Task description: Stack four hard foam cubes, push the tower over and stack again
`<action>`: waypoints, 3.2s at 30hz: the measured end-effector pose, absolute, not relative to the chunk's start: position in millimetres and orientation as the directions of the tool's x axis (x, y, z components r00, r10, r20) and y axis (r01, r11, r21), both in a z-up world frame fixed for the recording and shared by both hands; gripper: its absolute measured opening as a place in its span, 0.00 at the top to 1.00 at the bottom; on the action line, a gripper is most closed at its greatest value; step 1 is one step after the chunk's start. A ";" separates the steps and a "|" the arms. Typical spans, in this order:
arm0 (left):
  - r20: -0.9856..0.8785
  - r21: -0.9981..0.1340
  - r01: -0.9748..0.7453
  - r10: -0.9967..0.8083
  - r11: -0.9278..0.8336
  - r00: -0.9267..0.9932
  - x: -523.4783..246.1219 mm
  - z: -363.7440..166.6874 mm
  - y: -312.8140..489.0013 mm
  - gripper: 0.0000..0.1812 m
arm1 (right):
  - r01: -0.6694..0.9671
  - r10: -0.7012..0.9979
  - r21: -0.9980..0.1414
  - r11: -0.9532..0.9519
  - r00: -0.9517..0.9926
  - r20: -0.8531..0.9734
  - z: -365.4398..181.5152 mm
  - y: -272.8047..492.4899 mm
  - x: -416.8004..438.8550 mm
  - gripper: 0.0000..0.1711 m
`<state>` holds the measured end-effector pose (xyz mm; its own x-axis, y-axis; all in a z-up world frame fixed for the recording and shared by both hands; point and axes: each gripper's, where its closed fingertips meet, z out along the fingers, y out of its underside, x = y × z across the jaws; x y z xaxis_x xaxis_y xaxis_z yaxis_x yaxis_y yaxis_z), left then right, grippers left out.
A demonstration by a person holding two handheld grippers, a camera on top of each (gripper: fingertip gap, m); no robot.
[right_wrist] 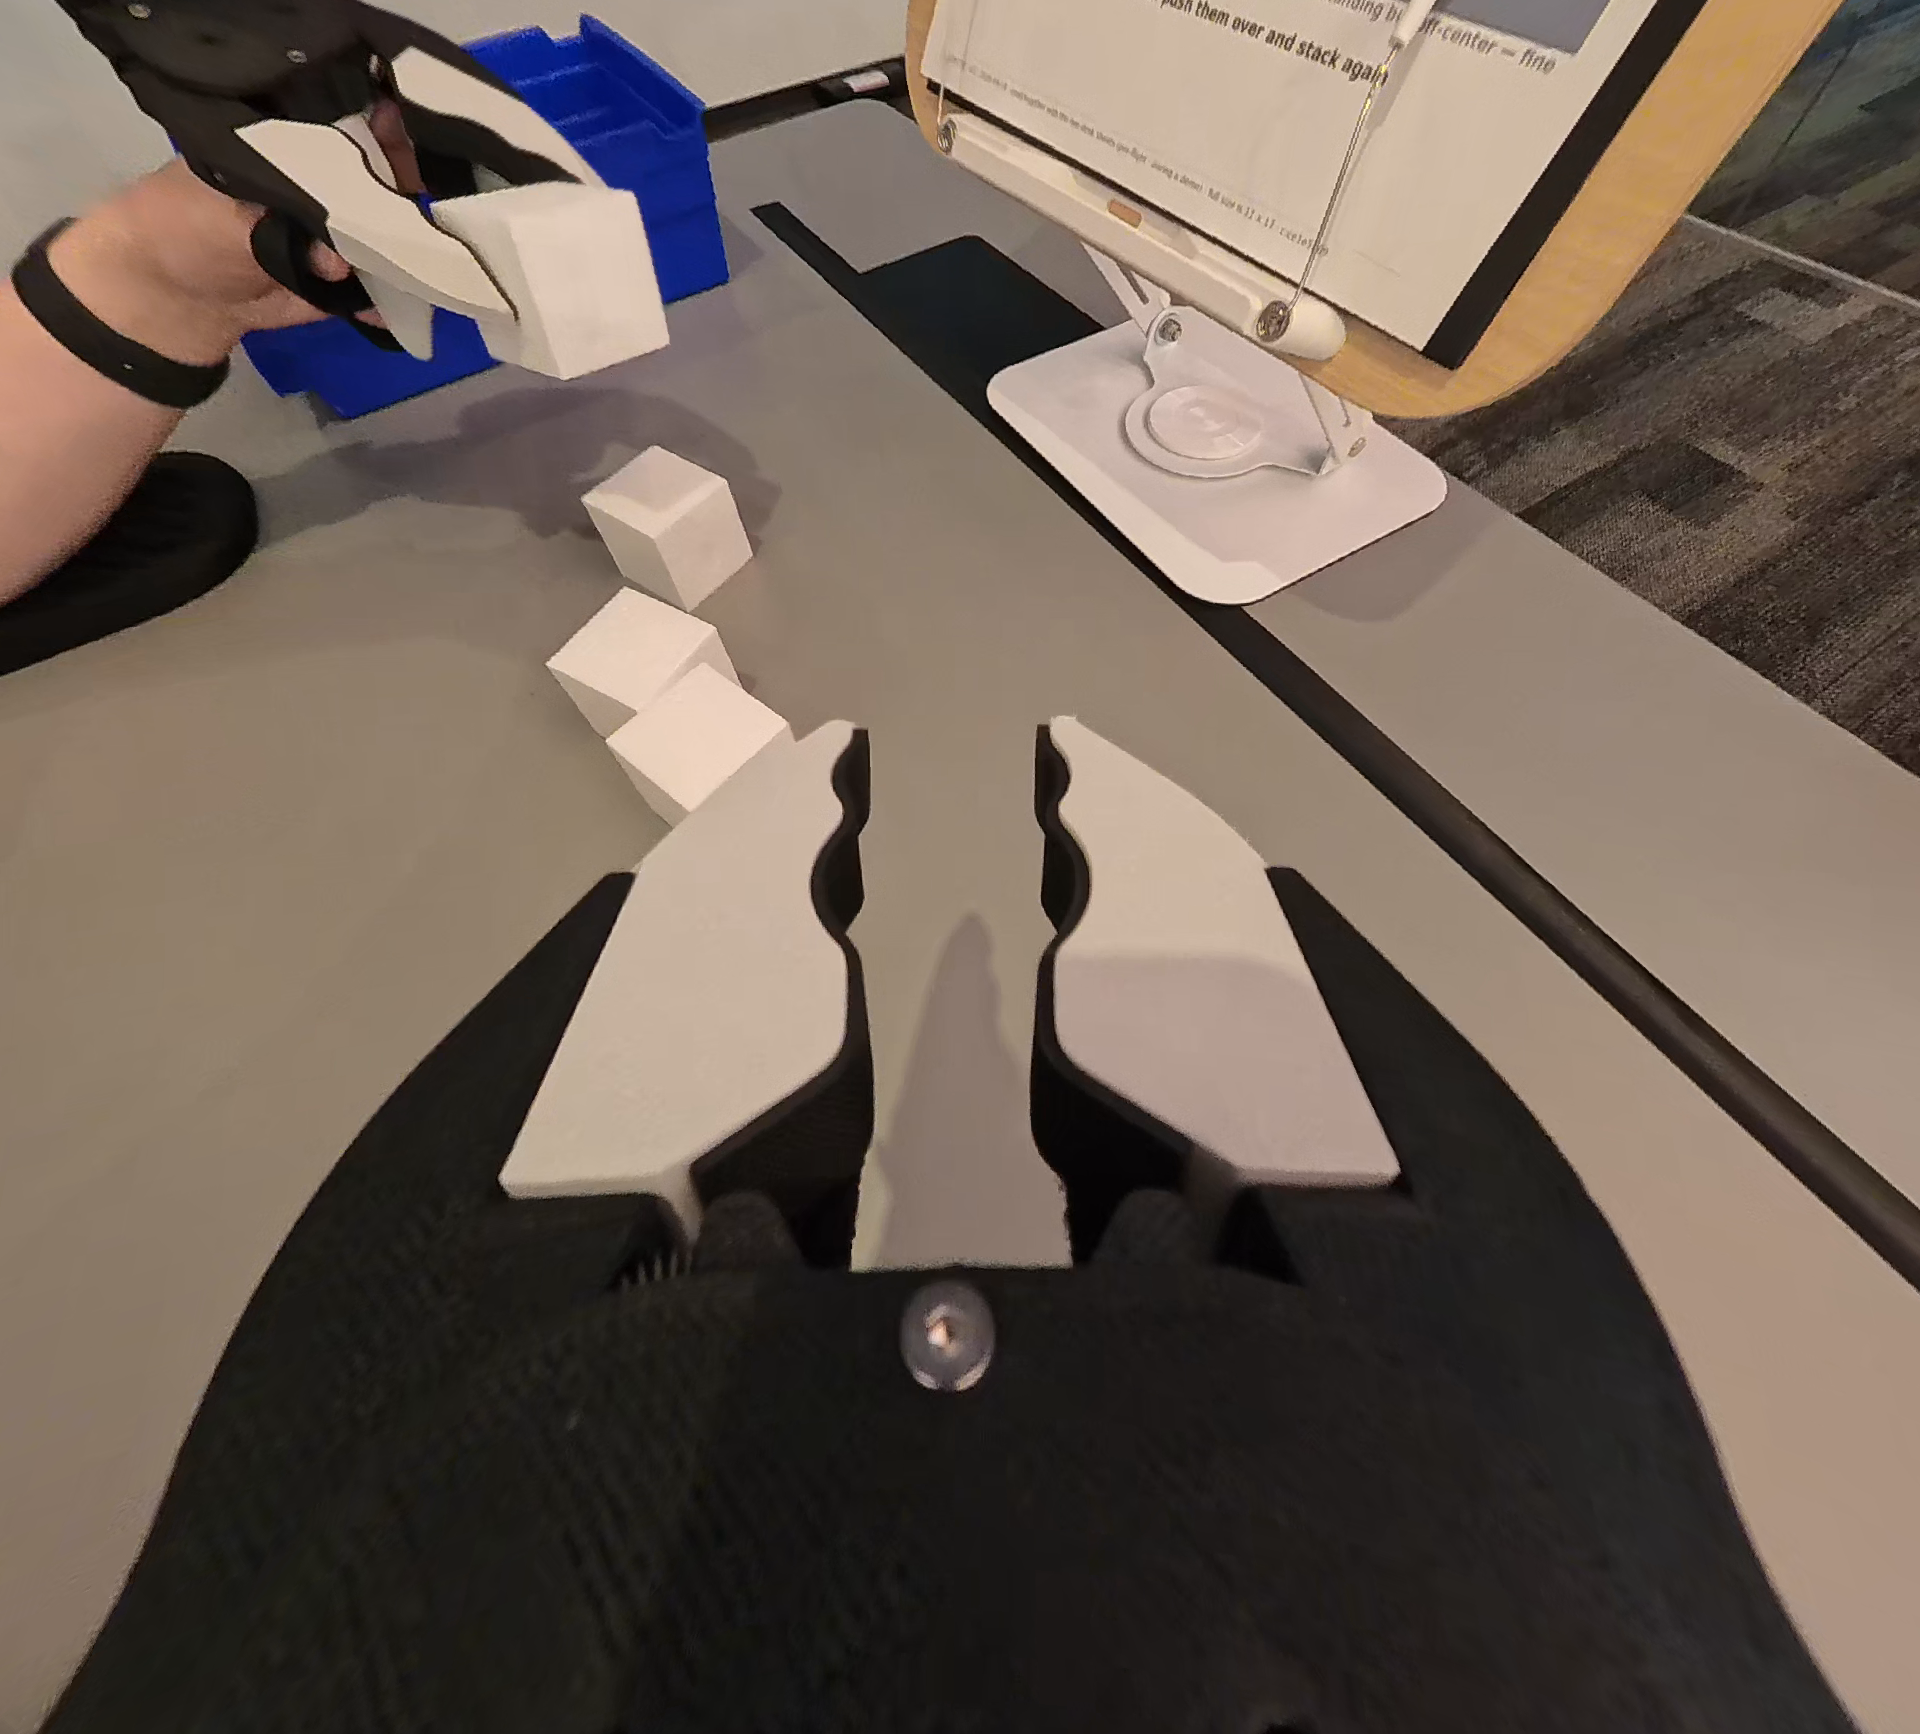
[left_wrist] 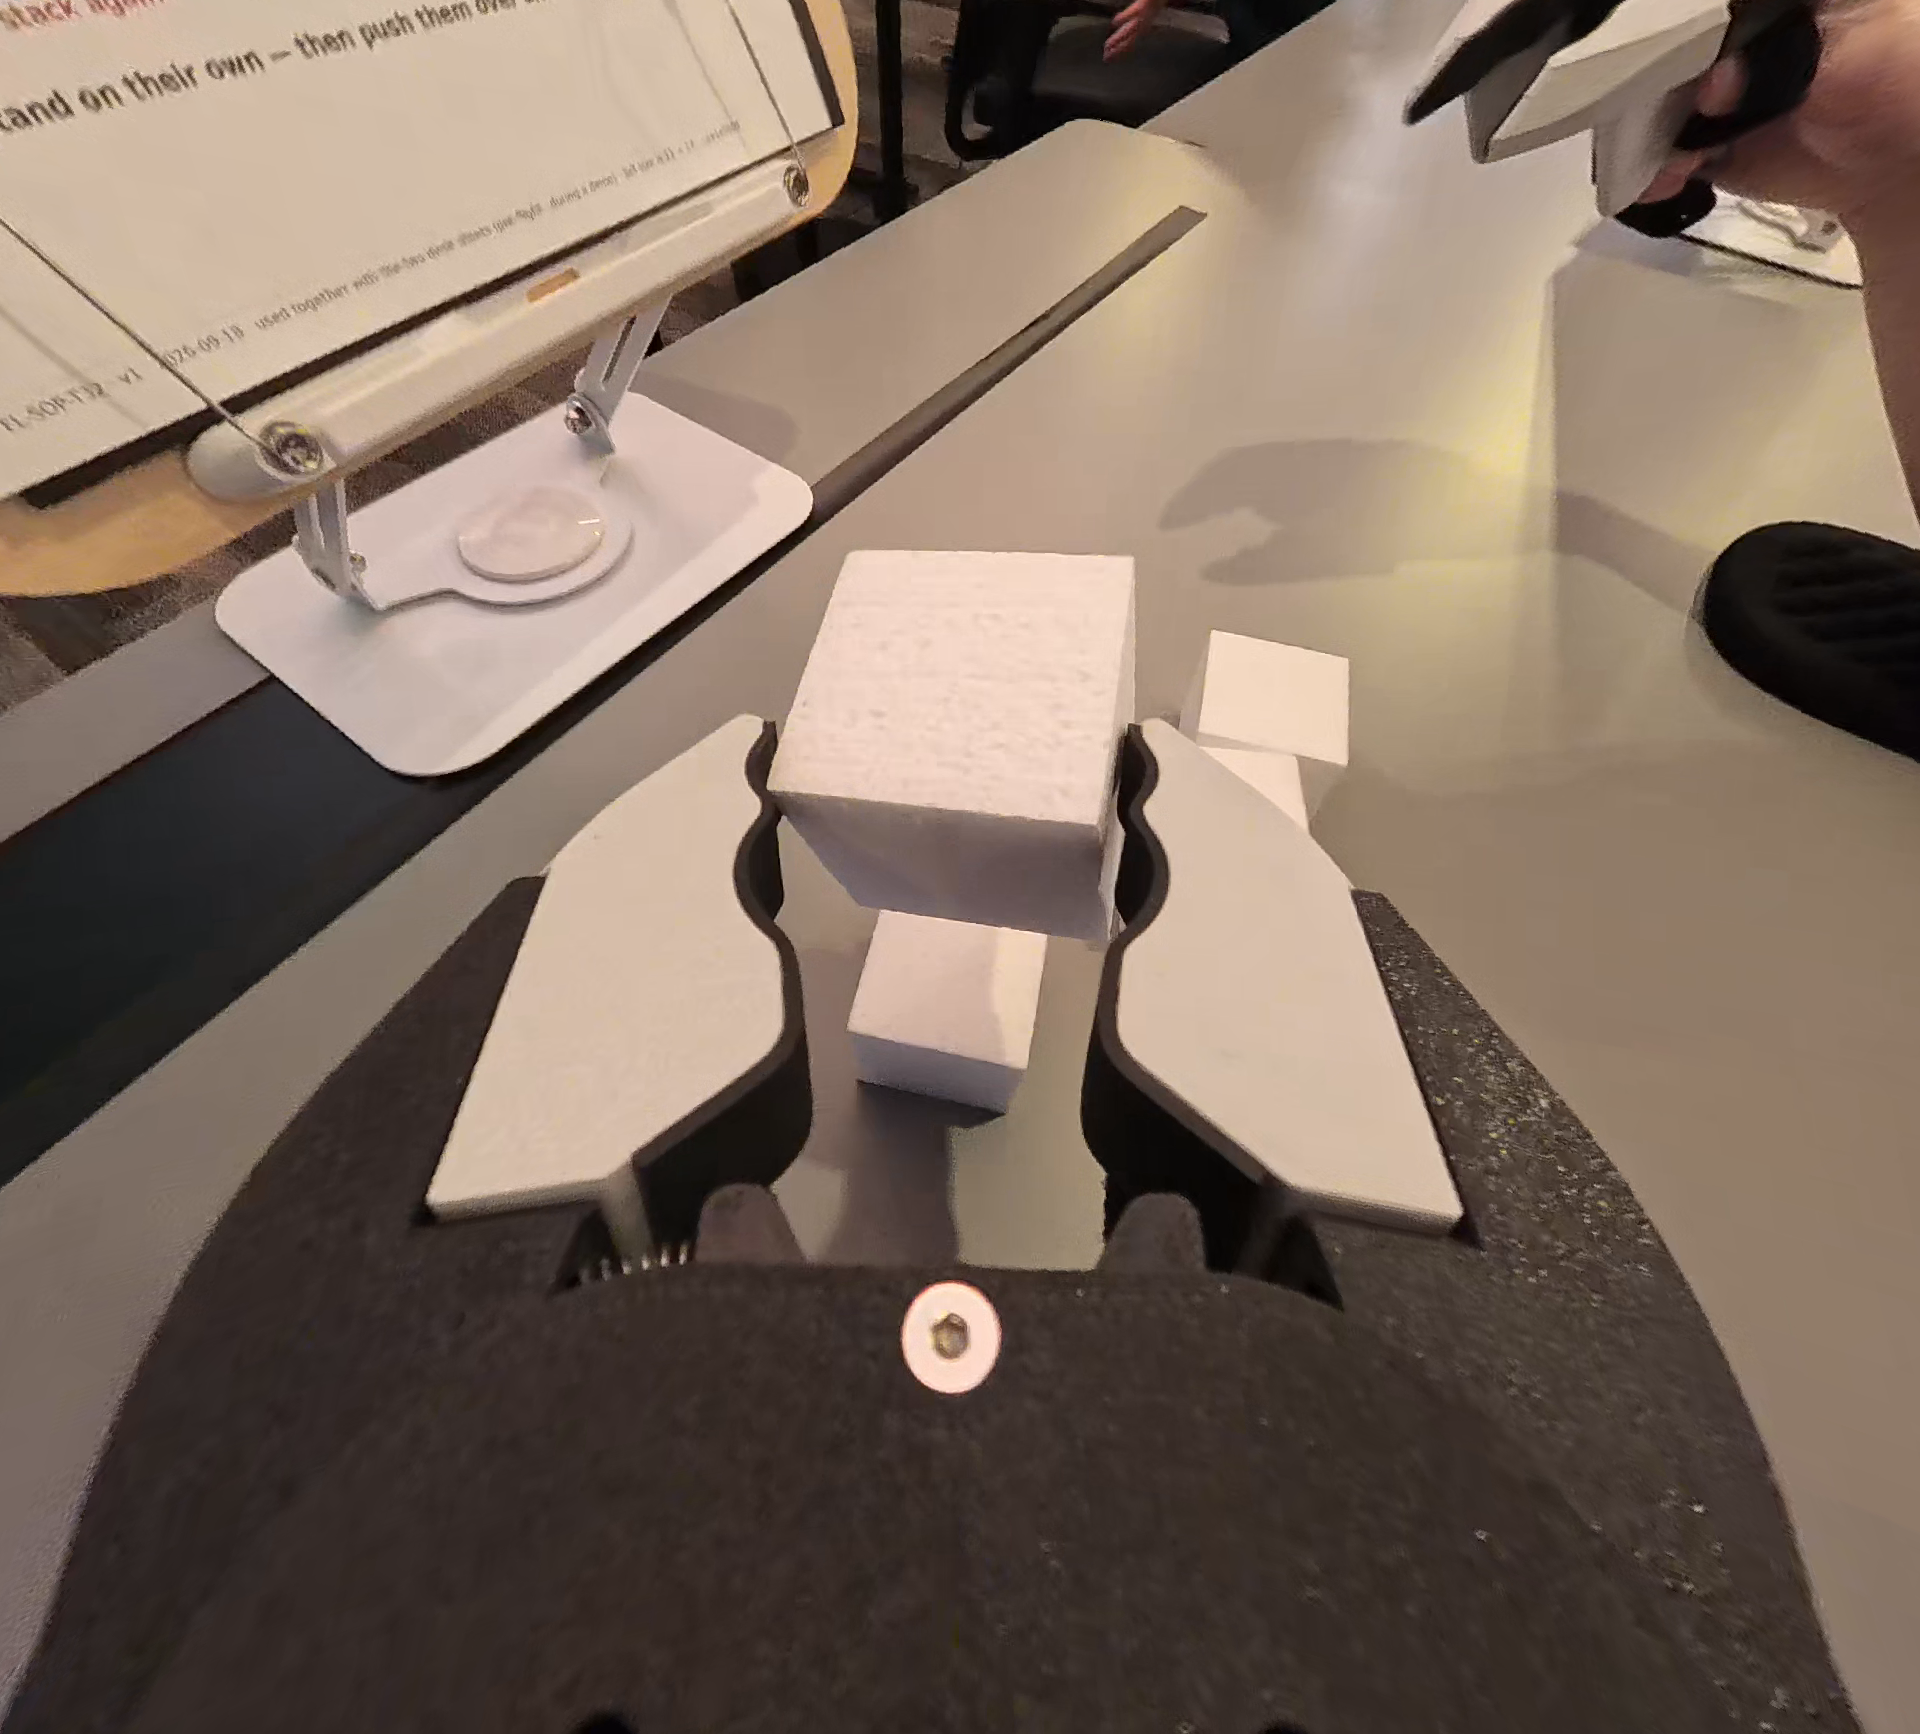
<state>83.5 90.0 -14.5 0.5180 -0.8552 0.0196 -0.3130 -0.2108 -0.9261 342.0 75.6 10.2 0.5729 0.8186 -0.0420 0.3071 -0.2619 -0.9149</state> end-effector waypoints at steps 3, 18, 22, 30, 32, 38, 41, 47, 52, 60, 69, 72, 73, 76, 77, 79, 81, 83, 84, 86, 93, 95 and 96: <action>-0.004 -0.925 -0.325 -0.848 -0.198 0.530 86.5 -22.4 91.3 0.66 | 0.335 0.817 -0.905 -0.261 0.575 -0.023 5.8 77.5 340.0 0.82; -0.043 -0.877 -0.434 -0.868 -0.204 0.495 81.5 -72.4 93.3 0.66 | 0.335 0.817 -0.904 -0.266 0.576 -0.027 0.2 81.2 343.1 0.82; -0.063 -0.872 -0.448 -0.860 -0.200 0.506 80.0 -77.5 96.9 0.66 | 0.327 0.816 -0.906 -0.269 0.577 -0.034 0.0 81.5 345.3 0.82; -0.063 -0.873 -0.447 -0.863 -0.195 0.501 81.5 -81.0 97.4 0.66 | 0.325 0.811 -0.902 -0.285 0.583 -0.046 -4.5 83.7 350.3 0.82; -0.078 -0.877 -0.445 -0.863 -0.179 0.499 82.2 -78.7 97.4 0.66 | 0.324 0.810 -0.901 -0.290 0.584 -0.050 -5.9 84.4 351.1 0.82; -0.131 -0.866 -0.479 -0.861 -0.141 0.491 84.1 -79.8 96.9 0.66 | 0.325 0.809 -0.895 -0.306 0.585 -0.064 -10.7 85.2 353.1 0.82; -0.130 -0.859 -0.491 -0.866 -0.145 0.483 85.0 -84.2 95.8 0.66 | 0.325 0.808 -0.893 -0.311 0.585 -0.068 -12.3 85.5 353.9 0.82; -0.128 -0.854 -0.499 -0.870 -0.147 0.476 86.0 -86.9 94.8 0.66 | 0.331 0.808 -0.885 -0.328 0.584 -0.081 -17.4 85.9 355.0 0.82; -0.148 -0.857 -0.497 -0.858 -0.138 0.493 84.0 -86.4 98.6 0.58 | 0.327 0.826 -0.886 -0.327 0.555 -0.100 -20.4 83.9 347.6 0.79; -0.111 -0.914 -0.390 -0.853 -0.114 0.510 75.4 -35.3 92.9 0.53 | 0.257 0.992 -0.961 -0.101 0.105 -0.076 -34.9 42.2 259.9 0.61; -0.112 -0.956 -0.287 -0.821 -0.065 0.559 45.1 39.6 76.5 0.50 | 0.454 0.999 -0.890 -0.025 0.031 -0.013 -109.0 47.1 212.6 0.49; -0.117 -0.962 -0.270 -0.823 -0.045 0.556 42.2 51.4 71.0 0.50 | 0.502 1.000 -0.865 -0.014 0.025 -0.002 -122.5 47.3 211.2 0.55; -0.121 -0.963 -0.266 -0.822 -0.039 0.556 41.7 54.1 70.1 0.51 | 0.509 1.000 -0.861 -0.013 0.028 0.001 -124.6 48.0 210.6 0.57; -0.127 -0.963 -0.269 -0.826 -0.031 0.549 41.9 57.2 67.5 0.51 | 0.529 1.000 -0.849 -0.014 0.029 0.001 -130.2 48.6 209.6 0.62; -0.129 -0.962 -0.273 -0.825 -0.031 0.550 41.7 57.5 67.2 0.51 | 0.533 1.000 -0.846 -0.015 0.027 -0.001 -131.5 48.4 209.9 0.64; -0.137 -0.960 -0.278 -0.828 -0.024 0.544 41.8 58.7 65.6 0.51 | 0.528 1.000 -0.849 -0.026 0.026 -0.014 -131.1 47.5 210.8 0.65; -0.146 -0.959 -0.282 -0.826 -0.017 0.545 40.5 61.4 64.2 0.51 | 0.532 0.999 -0.846 -0.033 0.035 -0.017 -130.7 48.5 215.6 0.65; -0.158 -0.959 -0.284 -0.823 -0.004 0.546 37.8 66.3 62.1 0.51 | 0.519 0.998 -0.854 -0.048 0.057 -0.022 -126.6 51.7 222.4 0.65; -0.166 -0.959 -0.283 -0.818 0.004 0.551 35.6 69.6 61.7 0.51 | 0.507 0.997 -0.860 -0.059 0.070 -0.027 -122.1 53.7 226.1 0.65; -0.180 -0.960 -0.280 -0.808 0.019 0.561 30.6 76.5 60.7 0.51 | 0.486 0.994 -0.872 -0.057 0.113 -0.002 -105.3 60.4 231.5 0.65; -0.181 -0.967 -0.251 -0.783 0.033 0.595 15.5 91.9 58.0 0.51 | 0.340 0.971 -0.936 0.091 0.178 0.159 2.9 67.4 172.0 0.65; -0.182 -0.968 -0.248 -0.774 0.033 0.607 11.4 93.2 58.9 0.51 | 0.362 0.980 -0.928 0.093 0.132 0.149 11.2 68.3 142.4 0.65; -0.179 -0.969 -0.244 -0.776 0.033 0.605 10.5 93.8 58.3 0.51 | 0.380 0.985 -0.921 0.086 0.107 0.137 11.6 69.7 128.9 0.65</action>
<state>10.5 58.3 93.8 0.6045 -0.7763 -0.1785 -0.2442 0.0327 -0.9692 128.9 69.7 11.6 0.1067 0.9849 0.1365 0.3802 0.0864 -0.9209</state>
